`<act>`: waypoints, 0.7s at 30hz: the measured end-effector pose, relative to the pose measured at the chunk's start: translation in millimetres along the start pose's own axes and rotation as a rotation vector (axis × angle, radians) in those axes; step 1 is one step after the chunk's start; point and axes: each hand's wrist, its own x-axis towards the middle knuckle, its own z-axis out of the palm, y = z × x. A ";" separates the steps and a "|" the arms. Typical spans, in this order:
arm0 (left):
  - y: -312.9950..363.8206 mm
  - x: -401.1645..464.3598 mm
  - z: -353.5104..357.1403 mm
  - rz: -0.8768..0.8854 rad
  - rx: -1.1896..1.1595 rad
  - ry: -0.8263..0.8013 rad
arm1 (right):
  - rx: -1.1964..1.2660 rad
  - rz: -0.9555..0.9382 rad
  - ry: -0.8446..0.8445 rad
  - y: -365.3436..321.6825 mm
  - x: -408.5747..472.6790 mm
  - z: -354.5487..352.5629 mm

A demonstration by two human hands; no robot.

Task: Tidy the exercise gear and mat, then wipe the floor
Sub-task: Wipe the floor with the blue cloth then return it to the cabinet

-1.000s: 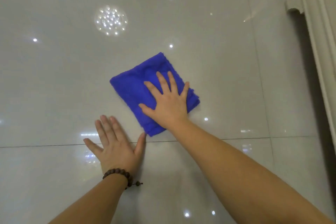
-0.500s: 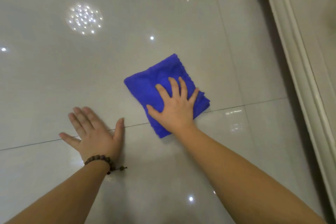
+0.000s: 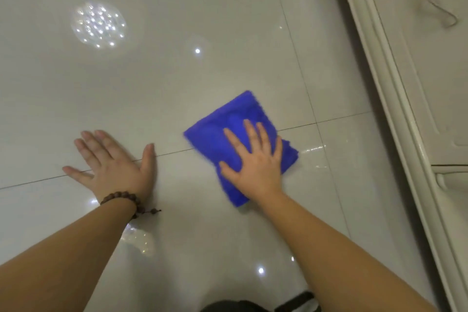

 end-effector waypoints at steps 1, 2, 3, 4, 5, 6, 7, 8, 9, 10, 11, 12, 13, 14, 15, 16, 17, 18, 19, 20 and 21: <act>-0.6 -0.3 1.1 0.001 0.002 -0.003 | 0.008 0.117 -0.006 18.2 0.1 -3.5; -1.2 0.5 1.7 -0.003 0.002 -0.008 | 0.022 0.271 -0.010 33.2 0.4 -6.2; -1.8 0.8 0.4 -0.010 -0.003 -0.022 | 0.048 0.407 -0.028 40.2 0.7 -9.4; -2.2 2.5 -0.9 -0.004 -0.014 -0.045 | 0.064 0.469 -0.053 37.8 1.1 -12.5; -2.9 3.9 -3.7 0.015 -0.037 -0.074 | 0.050 0.424 -0.087 28.1 1.0 -17.1; -5.9 5.2 -8.0 0.039 -0.082 -0.096 | 0.018 0.309 -0.126 15.5 0.3 -21.8; -12.4 4.9 -15.2 0.059 -0.145 -0.105 | -0.014 0.179 -0.155 4.7 -0.7 -25.1; -23.4 1.4 -22.3 0.072 -0.206 -0.092 | -0.033 0.076 -0.160 -1.0 -1.4 -28.6; -37.7 -4.7 -28.1 0.066 -0.245 -0.061 | -0.036 0.031 -0.156 -2.6 0.2 -32.2; -55.2 -13.2 -31.6 0.031 -0.255 -0.025 | -0.020 0.047 -0.152 -2.6 3.9 -33.0; -73.5 -22.2 -33.5 -0.025 -0.243 0.001 | 0.011 0.097 -0.159 -4.6 7.9 -30.9; -92.3 -30.3 -34.5 -0.092 -0.216 0.008 | 0.027 0.153 -0.175 -13.0 11.2 -27.4; -109.5 -37.0 -34.0 -0.162 -0.183 -0.002 | 0.022 0.179 -0.185 -30.1 12.5 -22.6; -124.7 -40.7 -30.9 -0.225 -0.154 -0.018 | 0.014 0.154 -0.192 -55.5 12.0 -17.8; -136.5 -42.7 -28.2 -0.284 -0.134 -0.035 | 0.015 0.067 -0.200 -85.7 9.4 -13.3; -146.2 -42.4 -25.0 -0.337 -0.130 -0.042 | 0.013 -0.071 -0.211 -116.2 5.4 -9.2; -153.6 -41.5 -23.7 -0.378 -0.131 -0.038 | -0.006 -0.232 -0.204 -141.3 1.3 -3.5; -160.6 -40.0 -21.6 -0.403 -0.134 -0.028 | -0.035 -0.399 -0.180 -158.0 1.8 1.9; -167.3 -38.2 -20.5 -0.418 -0.136 -0.018 | -0.066 -0.533 -0.151 -167.4 10.0 5.3; -174.4 -36.5 -19.5 -0.431 -0.142 -0.008 | -0.101 -0.608 -0.133 -170.9 23.9 8.3; -182.0 -34.3 -19.2 -0.449 -0.152 0.005 | -0.123 -0.615 -0.109 -173.4 40.0 10.6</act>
